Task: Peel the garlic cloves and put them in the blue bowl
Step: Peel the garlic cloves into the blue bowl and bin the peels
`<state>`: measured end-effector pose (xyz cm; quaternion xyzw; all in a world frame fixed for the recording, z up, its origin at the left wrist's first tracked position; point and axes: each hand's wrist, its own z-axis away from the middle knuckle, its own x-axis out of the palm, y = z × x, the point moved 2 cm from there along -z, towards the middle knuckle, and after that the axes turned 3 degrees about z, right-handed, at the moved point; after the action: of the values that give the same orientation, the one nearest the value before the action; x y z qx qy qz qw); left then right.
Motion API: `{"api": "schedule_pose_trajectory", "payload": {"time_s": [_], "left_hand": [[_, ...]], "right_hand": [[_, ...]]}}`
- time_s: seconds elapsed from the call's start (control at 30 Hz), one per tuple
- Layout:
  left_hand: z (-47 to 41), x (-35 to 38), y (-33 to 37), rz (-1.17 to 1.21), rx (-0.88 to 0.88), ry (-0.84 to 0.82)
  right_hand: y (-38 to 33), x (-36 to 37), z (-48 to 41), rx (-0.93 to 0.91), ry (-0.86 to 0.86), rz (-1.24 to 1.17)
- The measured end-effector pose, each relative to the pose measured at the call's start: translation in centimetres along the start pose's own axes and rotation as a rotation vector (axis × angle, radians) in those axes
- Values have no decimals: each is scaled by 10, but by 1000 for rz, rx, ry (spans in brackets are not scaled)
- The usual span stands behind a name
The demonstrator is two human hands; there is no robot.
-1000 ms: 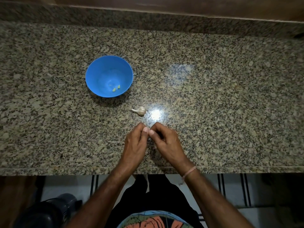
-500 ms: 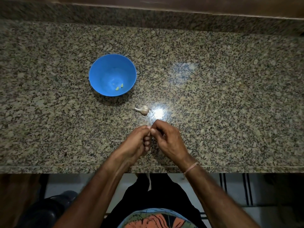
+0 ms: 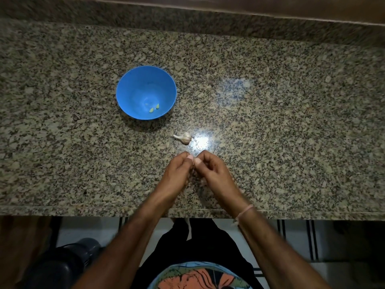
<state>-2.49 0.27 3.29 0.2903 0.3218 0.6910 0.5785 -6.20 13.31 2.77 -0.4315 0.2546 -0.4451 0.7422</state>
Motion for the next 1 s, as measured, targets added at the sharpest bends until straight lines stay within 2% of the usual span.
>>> {"api": "schedule_pose_trajectory", "payload": {"time_s": [0.13,0.2,0.23,0.27,0.33,0.4,0.43,0.5,0.53,0.57,0.63,0.67,0.73,0.8,0.83,0.93,1.0], "left_hand": [[-7,-5,0,255,-205,-128],[-5,-3,2,343,-245,-152],[0,-1,7,312,-219,-139],[4,1,11,202,-152,-104],[10,4,13,-106,109,49],[9,6,10,-343,413,174],[6,6,5,-410,515,201],[0,4,-5,-422,552,217],[-1,5,-8,-358,487,199],[0,5,-7,-228,362,155],[-1,8,-12,148,47,6],[-2,8,-13,303,-88,-54],[-5,7,-15,474,-252,-97],[-5,6,-14,498,-277,-94],[-3,5,-13,421,-213,-79],[7,2,-7,-13,89,18],[8,3,-4,-205,239,92]], "right_hand": [[-4,-1,2,-416,151,551],[-5,-3,1,-466,175,651],[-4,-3,1,-396,153,566],[-3,-4,0,-267,108,379],[-2,-4,1,7,2,-77],[-6,-4,1,228,-80,-425],[-7,-5,1,297,-100,-532],[-7,-5,1,350,-103,-577],[-6,-5,2,294,-82,-471],[-4,-5,3,186,-40,-267],[-1,-6,7,-110,80,220],[-1,-5,9,-242,129,381],[-3,-3,10,-440,176,577],[-1,-2,10,-485,191,627],[1,-4,9,-402,167,514],[5,-5,11,-19,12,-149],[6,-5,11,88,-26,-326]]}}
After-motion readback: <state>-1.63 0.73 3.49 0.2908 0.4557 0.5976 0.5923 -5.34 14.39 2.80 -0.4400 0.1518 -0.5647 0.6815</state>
